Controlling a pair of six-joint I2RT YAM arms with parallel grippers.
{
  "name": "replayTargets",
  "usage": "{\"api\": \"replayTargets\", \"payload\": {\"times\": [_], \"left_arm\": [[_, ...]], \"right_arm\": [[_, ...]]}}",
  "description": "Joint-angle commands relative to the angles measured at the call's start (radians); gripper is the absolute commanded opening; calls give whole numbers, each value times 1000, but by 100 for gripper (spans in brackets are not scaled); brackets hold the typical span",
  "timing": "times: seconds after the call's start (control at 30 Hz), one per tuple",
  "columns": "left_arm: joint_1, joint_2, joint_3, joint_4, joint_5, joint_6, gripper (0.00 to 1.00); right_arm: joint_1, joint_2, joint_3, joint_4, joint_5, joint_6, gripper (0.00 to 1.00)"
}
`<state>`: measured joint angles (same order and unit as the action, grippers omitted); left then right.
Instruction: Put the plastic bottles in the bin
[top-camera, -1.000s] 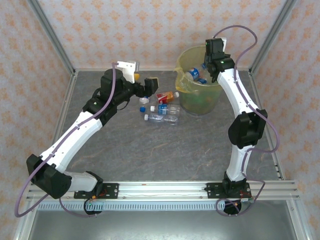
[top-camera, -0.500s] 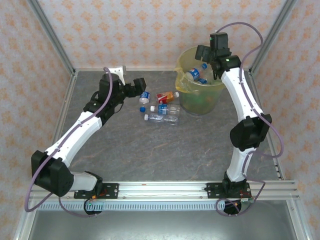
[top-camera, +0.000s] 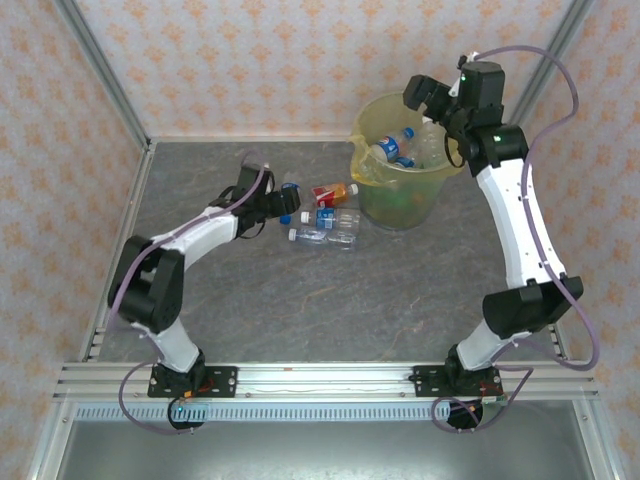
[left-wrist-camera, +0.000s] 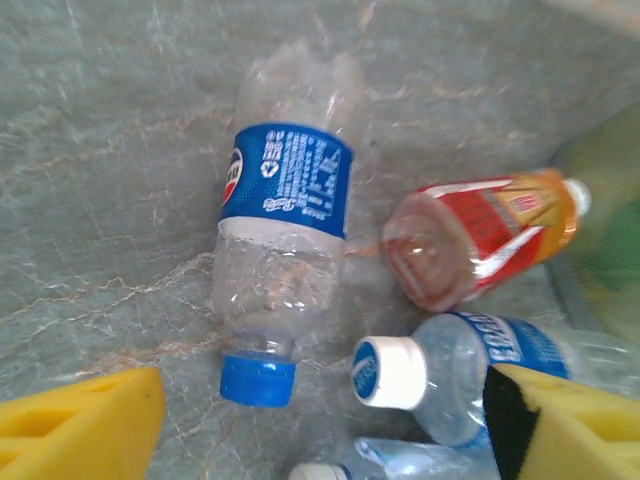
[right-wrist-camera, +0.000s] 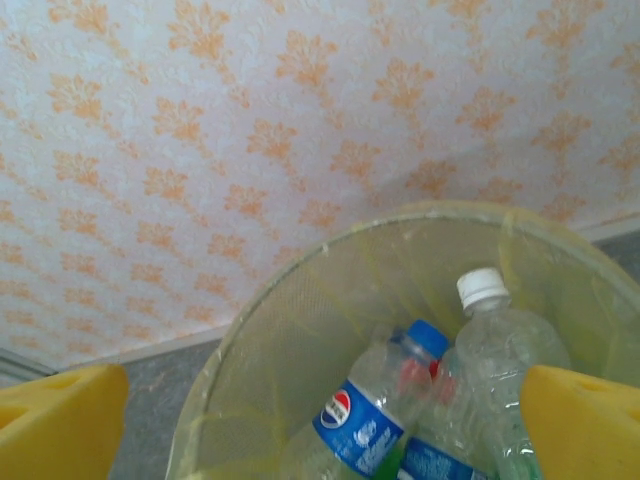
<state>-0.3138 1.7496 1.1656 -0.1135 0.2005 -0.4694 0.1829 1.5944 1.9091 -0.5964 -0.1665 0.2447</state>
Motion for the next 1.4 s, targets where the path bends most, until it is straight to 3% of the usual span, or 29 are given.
{"api": "replayTargets", "payload": {"times": [0.0,0.37,0.47,0.6,0.63,0.77,1.0,1.2,1.37], "left_arm": [[6,99,132,-79,-25,58,78],[5,373,373,-214,-171,161,80],[6,411,396,-196,-152,165,77],[6,437,433,-198,-142,143,57],[5,433,428,-191,-134,137,57],[5,378,383,-160,-112,127,53],[5,177,266,-101,-51,134,53],[1,-39,210,-75,47,157,53],[-31,-199,183,-45,117,189,53]], "right_arm": [[1,-81,-71,32,-19,45,100],[1,-224,-169,53,-29,97,100],[1,-247,-187,56,13,103,100],[1,-246,-186,49,22,104,100],[0,-246,-189,50,14,111,100],[-6,-218,-175,3,78,149,100],[-11,-224,-207,103,-103,193,98],[-2,-218,-237,178,-296,269,83],[91,-170,-194,179,-339,273,81]]}}
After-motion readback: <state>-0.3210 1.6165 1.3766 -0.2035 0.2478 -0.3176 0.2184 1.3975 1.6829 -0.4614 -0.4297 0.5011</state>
